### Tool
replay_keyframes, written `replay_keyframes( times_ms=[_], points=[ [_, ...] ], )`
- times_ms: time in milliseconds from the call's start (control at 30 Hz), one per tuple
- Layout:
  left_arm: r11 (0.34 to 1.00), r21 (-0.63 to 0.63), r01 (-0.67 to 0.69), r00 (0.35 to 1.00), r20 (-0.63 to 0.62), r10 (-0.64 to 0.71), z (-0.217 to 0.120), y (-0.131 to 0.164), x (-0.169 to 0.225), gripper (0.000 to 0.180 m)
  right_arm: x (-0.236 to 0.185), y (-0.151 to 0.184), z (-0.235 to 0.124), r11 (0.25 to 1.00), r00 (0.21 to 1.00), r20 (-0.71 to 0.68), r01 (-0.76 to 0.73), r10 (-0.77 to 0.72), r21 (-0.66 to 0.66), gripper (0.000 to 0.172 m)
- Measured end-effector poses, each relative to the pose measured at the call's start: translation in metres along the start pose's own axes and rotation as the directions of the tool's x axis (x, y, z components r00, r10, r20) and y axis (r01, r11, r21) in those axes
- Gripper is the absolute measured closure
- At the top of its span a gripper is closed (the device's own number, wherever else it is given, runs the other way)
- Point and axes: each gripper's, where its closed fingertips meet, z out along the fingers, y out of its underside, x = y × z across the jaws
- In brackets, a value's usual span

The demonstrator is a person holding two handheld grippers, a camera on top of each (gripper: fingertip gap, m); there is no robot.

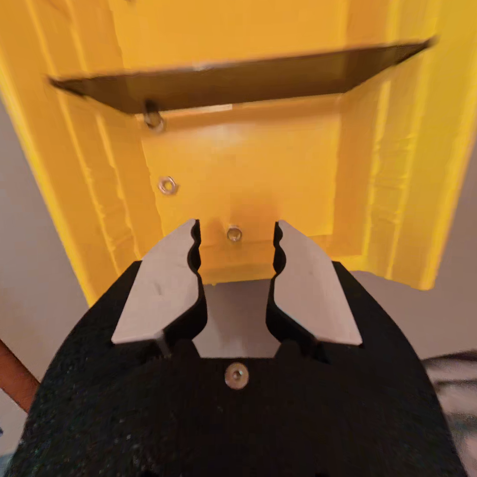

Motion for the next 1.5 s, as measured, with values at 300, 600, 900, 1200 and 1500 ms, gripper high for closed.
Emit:
replay_keyframes(
  times_ms=[300,600,900,1200,1500],
  points=[
    [0.926,-0.374,0.06,0.996,-0.04,-0.08,0.041,0.031,-0.003,0.133,-0.008,0.002,0.001,0.999,0.999,0.03,0.04,-0.039,-0.018,0.163],
    [0.86,-0.492,0.131,0.991,0.072,-0.11,0.05,0.038,-0.013,0.131,-0.008,0.002,-0.001,0.999,0.998,0.047,0.036,-0.035,-0.014,0.163],
    [0.821,-0.559,0.12,0.993,0.071,-0.097,0.051,0.039,-0.002,0.15,-0.01,0.0,-0.002,0.999,0.998,0.047,0.049,-0.049,-0.009,0.163],
    [0.855,-0.518,0.01,0.999,0.033,0.008,0.048,0.032,-0.004,0.162,-0.005,0.0,-0.003,0.998,0.998,0.037,0.06,-0.059,-0.013,0.163],
    [0.903,-0.069,-0.425,0.901,-0.125,0.415,-0.058,-0.029,0.102,0.162,0.003,-0.006,-0.007,0.998,0.998,-0.006,0.068,-0.068,-0.002,0.163]
  ],
)
